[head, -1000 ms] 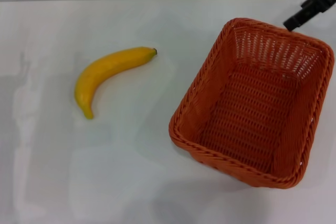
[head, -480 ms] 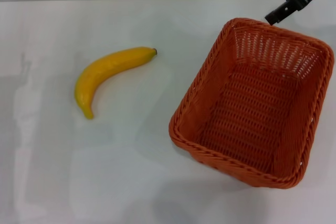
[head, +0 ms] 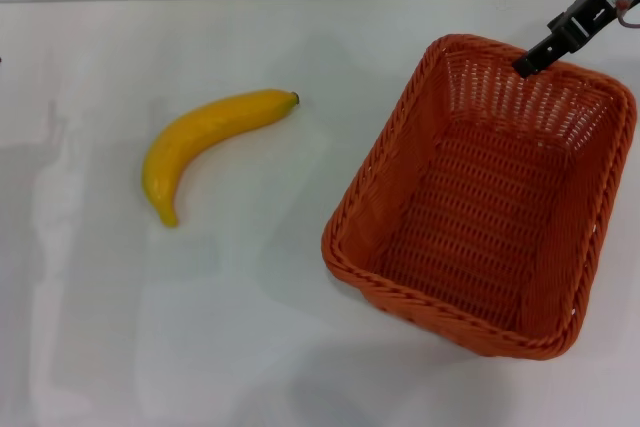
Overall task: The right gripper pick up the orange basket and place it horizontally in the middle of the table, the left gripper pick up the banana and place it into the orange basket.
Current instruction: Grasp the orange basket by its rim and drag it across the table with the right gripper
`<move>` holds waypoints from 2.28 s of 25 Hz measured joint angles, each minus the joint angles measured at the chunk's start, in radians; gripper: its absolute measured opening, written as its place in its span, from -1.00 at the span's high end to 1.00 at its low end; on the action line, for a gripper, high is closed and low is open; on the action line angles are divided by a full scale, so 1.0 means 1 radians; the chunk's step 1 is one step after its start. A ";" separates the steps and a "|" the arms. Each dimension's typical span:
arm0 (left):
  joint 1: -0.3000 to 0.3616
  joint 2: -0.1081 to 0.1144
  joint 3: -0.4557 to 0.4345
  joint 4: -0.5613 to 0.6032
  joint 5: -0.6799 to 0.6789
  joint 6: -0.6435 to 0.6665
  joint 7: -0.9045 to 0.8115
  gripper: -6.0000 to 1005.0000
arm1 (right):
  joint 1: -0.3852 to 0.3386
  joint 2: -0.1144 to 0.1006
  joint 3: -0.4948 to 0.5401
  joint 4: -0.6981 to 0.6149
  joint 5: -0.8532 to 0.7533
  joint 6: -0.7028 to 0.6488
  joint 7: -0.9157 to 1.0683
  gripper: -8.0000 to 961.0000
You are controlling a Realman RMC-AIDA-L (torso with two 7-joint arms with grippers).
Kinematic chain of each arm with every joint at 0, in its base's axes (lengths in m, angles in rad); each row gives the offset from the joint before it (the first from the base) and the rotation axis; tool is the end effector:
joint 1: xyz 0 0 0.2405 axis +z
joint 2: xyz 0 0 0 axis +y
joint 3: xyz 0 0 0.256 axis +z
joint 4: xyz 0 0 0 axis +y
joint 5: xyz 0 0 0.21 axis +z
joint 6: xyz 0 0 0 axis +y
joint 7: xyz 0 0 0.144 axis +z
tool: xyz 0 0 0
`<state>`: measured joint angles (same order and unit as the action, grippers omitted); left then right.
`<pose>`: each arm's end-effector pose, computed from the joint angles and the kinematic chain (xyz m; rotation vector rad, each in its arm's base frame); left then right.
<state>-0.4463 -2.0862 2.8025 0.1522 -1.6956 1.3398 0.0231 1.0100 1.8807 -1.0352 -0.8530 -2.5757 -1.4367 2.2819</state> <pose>-0.3444 0.3174 0.0188 -1.2756 -0.4966 -0.6440 0.1479 0.4601 0.0715 -2.5723 0.7426 -0.3459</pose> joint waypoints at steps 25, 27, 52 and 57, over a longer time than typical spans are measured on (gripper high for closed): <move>-0.002 0.000 0.000 0.009 0.020 -0.009 0.000 -0.69 | -0.021 0.031 -0.075 0.038 -0.035 0.085 -0.007 -0.68; -0.002 0.000 0.000 0.009 0.023 -0.010 0.000 -0.69 | -0.021 0.037 -0.079 0.045 -0.046 0.095 -0.006 -0.68; 0.000 0.000 0.000 0.009 0.025 -0.012 0.000 -0.69 | -0.028 0.081 -0.092 0.079 -0.128 0.162 -0.002 -0.59; 0.000 0.000 0.000 0.009 0.025 -0.018 0.000 -0.69 | -0.028 0.082 -0.093 0.078 -0.136 0.170 0.000 -0.52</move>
<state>-0.4464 -2.0862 2.8025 0.1611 -1.6705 1.3218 0.0229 0.9817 1.9630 -1.1287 -0.7748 -2.7120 -1.2662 2.2820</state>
